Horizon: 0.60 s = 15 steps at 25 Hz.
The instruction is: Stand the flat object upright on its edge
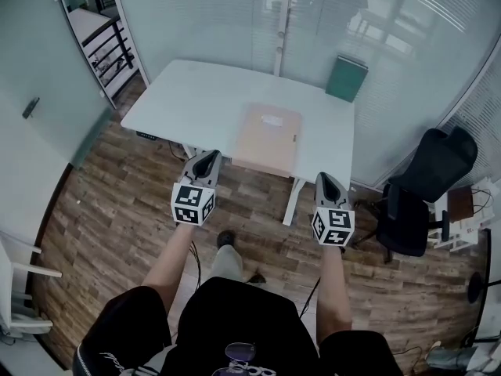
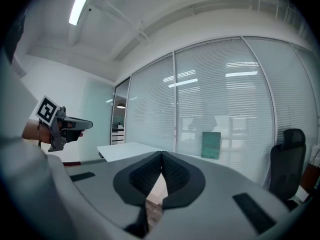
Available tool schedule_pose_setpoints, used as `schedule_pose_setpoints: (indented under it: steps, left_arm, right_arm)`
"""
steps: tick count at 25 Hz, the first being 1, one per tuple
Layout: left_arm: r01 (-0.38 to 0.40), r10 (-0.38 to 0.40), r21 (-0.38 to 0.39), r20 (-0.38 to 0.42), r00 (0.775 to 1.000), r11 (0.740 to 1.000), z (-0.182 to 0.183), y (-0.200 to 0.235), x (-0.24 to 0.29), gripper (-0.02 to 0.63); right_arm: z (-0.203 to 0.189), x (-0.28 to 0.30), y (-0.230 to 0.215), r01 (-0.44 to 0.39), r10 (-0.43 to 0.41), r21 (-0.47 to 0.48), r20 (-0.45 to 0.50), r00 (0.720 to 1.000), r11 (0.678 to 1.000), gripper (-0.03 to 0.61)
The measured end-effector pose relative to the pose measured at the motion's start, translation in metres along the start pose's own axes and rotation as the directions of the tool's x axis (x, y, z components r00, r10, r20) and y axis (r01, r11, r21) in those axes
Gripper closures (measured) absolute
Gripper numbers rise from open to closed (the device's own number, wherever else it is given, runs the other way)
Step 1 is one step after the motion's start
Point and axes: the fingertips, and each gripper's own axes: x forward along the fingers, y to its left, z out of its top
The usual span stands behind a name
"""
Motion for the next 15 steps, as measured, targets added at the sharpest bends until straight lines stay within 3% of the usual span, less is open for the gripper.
schedule_pose_setpoints:
  steps: [15]
  left_arm:
    - [0.021, -0.021, -0.011, -0.012, 1.0, 1.0, -0.012, 0.007, 0.039, 0.592]
  right_arm:
    - [-0.006, 0.033, -0.002, -0.017, 0.017, -0.012, -0.026, 1.0, 1.0, 0.557]
